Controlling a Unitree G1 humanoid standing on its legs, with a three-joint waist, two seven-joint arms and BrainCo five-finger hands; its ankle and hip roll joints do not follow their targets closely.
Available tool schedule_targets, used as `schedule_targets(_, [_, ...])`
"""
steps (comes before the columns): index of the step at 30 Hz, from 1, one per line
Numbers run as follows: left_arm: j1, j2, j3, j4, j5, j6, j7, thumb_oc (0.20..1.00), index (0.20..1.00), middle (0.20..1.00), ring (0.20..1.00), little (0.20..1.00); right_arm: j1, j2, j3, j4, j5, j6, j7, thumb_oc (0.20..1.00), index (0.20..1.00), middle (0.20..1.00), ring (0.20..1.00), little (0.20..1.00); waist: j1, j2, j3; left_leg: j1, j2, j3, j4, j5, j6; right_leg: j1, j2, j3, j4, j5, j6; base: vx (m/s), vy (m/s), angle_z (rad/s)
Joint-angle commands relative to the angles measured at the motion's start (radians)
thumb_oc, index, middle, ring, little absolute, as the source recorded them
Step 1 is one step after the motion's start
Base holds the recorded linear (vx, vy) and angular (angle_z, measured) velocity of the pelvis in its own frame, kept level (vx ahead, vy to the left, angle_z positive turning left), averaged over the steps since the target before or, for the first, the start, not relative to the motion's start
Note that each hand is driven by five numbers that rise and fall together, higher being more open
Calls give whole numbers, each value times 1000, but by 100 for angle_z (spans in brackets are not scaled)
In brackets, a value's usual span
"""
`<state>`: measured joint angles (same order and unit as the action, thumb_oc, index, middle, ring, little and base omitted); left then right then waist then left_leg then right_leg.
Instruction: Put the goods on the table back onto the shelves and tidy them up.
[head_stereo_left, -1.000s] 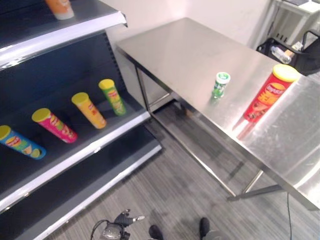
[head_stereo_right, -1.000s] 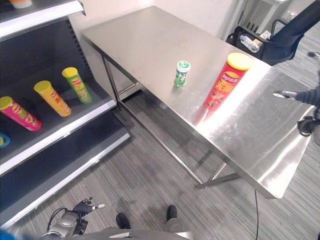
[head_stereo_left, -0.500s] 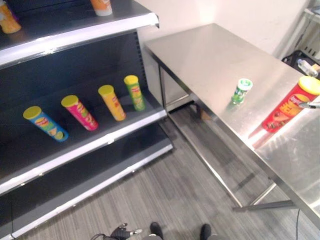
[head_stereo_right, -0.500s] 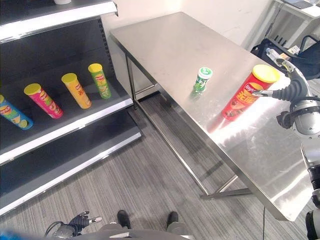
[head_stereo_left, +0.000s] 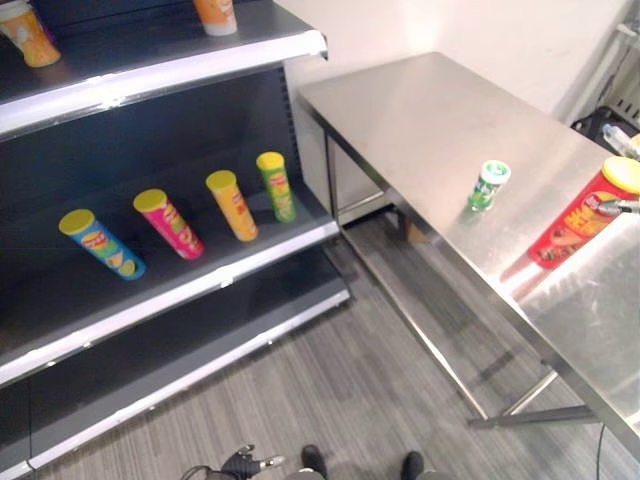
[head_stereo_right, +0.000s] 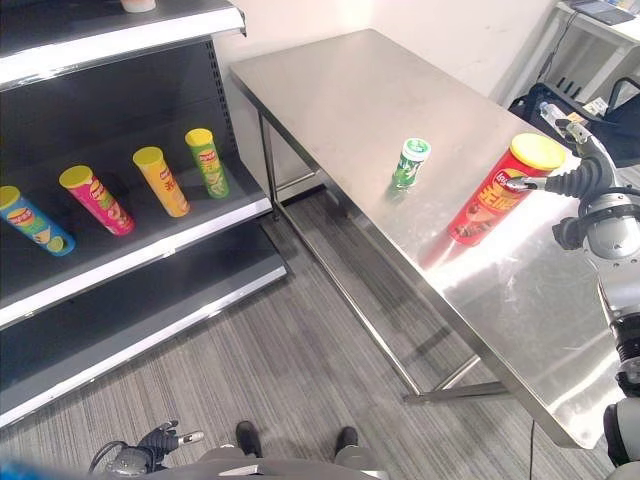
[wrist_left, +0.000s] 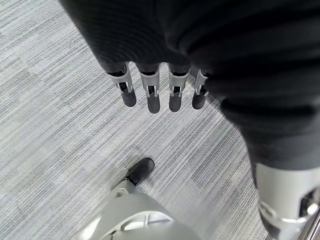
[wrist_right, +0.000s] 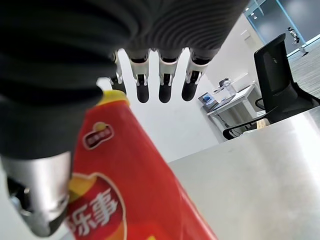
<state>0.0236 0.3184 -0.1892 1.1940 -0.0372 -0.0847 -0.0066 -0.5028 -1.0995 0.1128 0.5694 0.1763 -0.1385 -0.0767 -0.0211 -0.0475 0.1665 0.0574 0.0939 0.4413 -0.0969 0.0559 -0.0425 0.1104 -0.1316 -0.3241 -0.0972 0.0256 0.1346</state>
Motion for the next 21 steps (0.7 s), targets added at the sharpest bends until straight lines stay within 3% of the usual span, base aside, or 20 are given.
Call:
schedule_targets(1, [-48, 0, -26, 41, -18, -14, 2, 1000, 1000, 1000, 1000, 1000, -107, -31, 45, -2, 55, -23, -3, 1000, 1000, 1000, 1000, 1000, 40, -3, -26, 21, 102, 23, 17, 59, -147, -15, -43, -50, 110, -74, 50, 0, 0, 0])
schedule_targets(21, [-31, 3, -37, 40, -19, -13, -7, 1000, 1000, 1000, 1000, 1000, -210, -13, 190, 82, 76, 0, 59, 1000, 1000, 1000, 1000, 1000, 54, 1, -26, 25, 99, 13, 15, 59, -145, -4, -46, -62, 106, -72, 50, 2, 0, 1])
